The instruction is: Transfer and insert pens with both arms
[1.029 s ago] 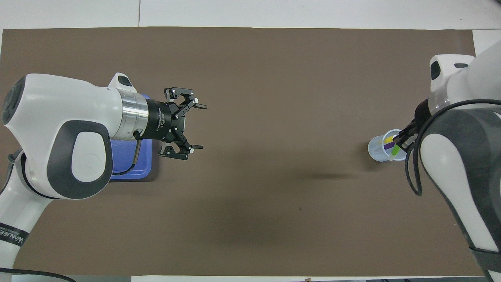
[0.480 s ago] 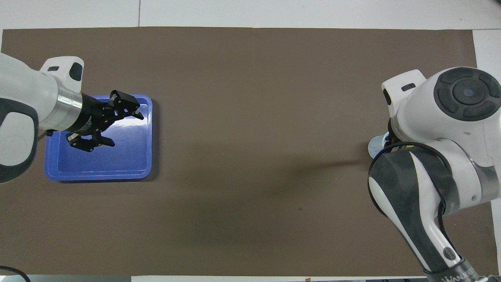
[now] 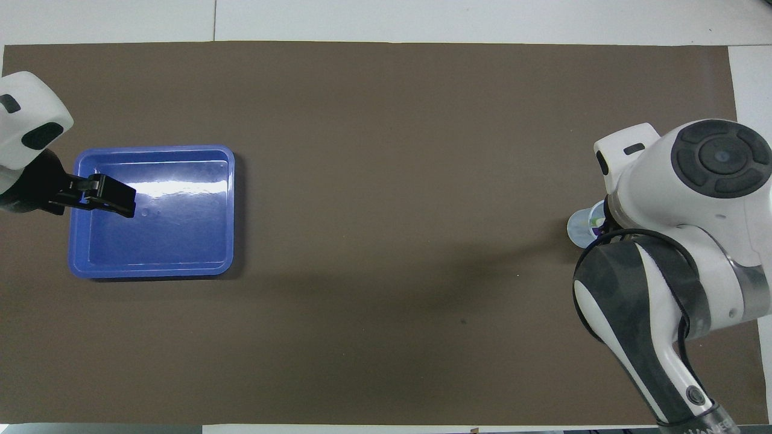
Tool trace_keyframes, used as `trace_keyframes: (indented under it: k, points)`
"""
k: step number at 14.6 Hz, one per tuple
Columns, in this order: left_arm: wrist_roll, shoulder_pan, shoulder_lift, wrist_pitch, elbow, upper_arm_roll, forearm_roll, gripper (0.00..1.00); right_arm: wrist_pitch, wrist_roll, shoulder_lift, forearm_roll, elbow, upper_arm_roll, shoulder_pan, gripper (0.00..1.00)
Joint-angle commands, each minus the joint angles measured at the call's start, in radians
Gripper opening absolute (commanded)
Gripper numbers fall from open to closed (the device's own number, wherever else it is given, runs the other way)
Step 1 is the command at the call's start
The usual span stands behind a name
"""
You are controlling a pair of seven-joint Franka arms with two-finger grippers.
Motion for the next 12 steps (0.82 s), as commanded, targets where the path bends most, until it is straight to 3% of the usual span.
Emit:
trace_keyframes:
  k: [1, 3, 6, 8, 11, 12]
  points:
    - [0.043, 0.017, -0.036, 0.007, -0.048, -0.004, 0.019, 1.0, 0.021, -0.017, -0.025, -0.018, -0.024, 0.007, -0.011, 1.0]
    - [-0.011, 0.023, -0.051, 0.14, -0.112, -0.001, 0.013, 1.0, 0.021, -0.014, -0.021, -0.009, -0.016, 0.007, -0.006, 1.0]
    - [-0.059, 0.021, -0.024, 0.194, -0.106, -0.001, 0.005, 1.0, 0.021, -0.008, -0.015, 0.027, 0.011, 0.008, -0.003, 1.0]
    - [-0.057, 0.018, -0.001, 0.181, -0.071, -0.001, 0.004, 1.0, 0.01, 0.067, -0.018, 0.141, 0.038, 0.007, -0.003, 1.0]
    - [-0.054, 0.012, 0.05, 0.035, 0.065, -0.006, 0.007, 1.0, -0.057, 0.261, -0.028, 0.198, 0.082, 0.007, -0.009, 1.0]
    - [-0.045, 0.012, 0.045, 0.053, 0.05, -0.006, 0.005, 1.0, -0.083, 0.321, -0.023, 0.227, 0.106, 0.005, -0.014, 1.0]
